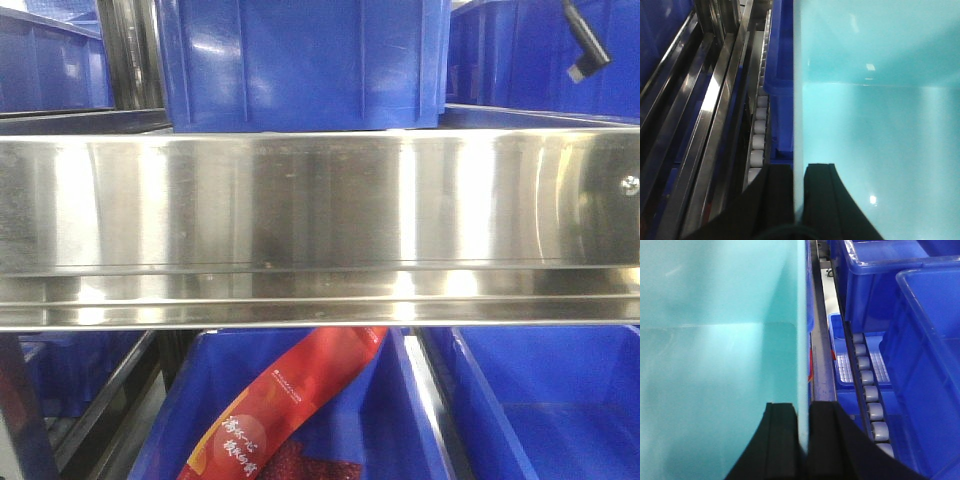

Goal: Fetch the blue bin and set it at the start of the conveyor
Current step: 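Pull the held bin back from the shelf and turn away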

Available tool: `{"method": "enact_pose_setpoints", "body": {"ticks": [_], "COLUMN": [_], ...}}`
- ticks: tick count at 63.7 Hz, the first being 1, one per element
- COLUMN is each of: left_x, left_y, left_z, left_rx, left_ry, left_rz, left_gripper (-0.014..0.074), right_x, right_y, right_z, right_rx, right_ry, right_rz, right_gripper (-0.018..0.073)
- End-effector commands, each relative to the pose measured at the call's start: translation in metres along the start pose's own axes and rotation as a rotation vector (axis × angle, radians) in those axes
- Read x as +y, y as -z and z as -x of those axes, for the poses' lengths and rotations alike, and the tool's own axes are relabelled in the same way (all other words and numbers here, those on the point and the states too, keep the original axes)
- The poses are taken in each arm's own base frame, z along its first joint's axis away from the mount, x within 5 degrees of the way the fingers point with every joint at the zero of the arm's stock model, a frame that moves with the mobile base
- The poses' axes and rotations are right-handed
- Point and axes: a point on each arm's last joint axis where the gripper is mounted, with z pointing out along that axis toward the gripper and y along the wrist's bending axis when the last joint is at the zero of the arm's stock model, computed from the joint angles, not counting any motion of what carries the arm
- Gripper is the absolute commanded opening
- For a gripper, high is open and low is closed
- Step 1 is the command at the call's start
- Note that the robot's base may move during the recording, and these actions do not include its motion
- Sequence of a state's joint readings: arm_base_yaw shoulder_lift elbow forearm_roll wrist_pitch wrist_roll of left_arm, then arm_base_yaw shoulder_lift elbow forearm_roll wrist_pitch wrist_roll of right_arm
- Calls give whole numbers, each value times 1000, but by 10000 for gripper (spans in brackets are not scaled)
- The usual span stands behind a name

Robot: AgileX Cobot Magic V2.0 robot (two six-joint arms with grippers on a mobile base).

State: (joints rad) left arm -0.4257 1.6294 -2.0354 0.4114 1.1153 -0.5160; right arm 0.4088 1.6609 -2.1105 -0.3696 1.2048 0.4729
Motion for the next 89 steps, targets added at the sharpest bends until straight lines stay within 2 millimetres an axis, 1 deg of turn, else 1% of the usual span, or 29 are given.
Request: {"method": "enact_pose_setpoints", "body": {"ticks": [1,89], "left_x": [0,0], "left_y": [10,10], "left_z": [7,7], "left_rx": [-63,-63], "left_ry": [2,2], "left_rz": [-14,-14], "left_gripper": [-111,-111], "right_x": [-3,-3], "right_y": [10,10], "right_z": [8,7], "right_rx": [-68,-64], "right_ry": [8,5], "right_rz": [-5,2], "right_gripper": [-151,-151]}}
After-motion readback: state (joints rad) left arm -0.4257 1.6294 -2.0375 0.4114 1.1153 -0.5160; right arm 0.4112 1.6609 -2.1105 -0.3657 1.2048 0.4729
